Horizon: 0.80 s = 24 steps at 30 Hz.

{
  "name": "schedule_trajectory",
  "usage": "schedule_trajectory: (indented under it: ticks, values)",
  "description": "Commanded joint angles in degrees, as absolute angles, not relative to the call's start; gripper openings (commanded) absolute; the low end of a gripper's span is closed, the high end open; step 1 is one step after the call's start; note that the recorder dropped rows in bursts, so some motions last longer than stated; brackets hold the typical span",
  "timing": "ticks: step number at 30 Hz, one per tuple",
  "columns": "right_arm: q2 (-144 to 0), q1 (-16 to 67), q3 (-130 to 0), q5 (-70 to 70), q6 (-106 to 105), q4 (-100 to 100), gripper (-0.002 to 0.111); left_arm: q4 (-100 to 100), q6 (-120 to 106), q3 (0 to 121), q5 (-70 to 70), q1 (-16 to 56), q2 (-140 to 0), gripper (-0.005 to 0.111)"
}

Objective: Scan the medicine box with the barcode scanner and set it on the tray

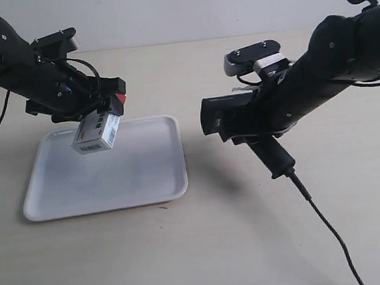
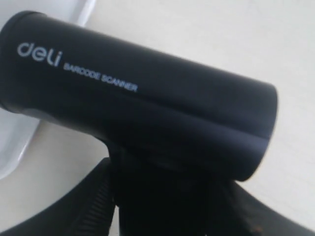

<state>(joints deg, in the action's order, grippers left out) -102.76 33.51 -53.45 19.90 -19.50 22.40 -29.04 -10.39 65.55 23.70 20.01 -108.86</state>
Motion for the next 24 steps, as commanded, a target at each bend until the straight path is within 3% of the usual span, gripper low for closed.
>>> schedule_trajectory:
  ticks: [1, 8, 24]
  values:
    - [-102.1, 36.6, -53.7, 16.4, -17.2, 19.0, 0.004, -27.0, -6.7, 65.3, 23.2, 19.9, -108.7, 0.0]
    - [-102.8, 38.7, -57.1, 19.7, 13.5, -13.4, 0.004, -24.1, -3.7, 65.3, 24.8, 19.9, -108.7, 0.0]
    - [-102.8, 39.2, -57.1, 19.7, 17.7, -16.7, 0.004, -21.5, -12.1, 65.3, 25.2, 19.9, -108.7, 0.0]
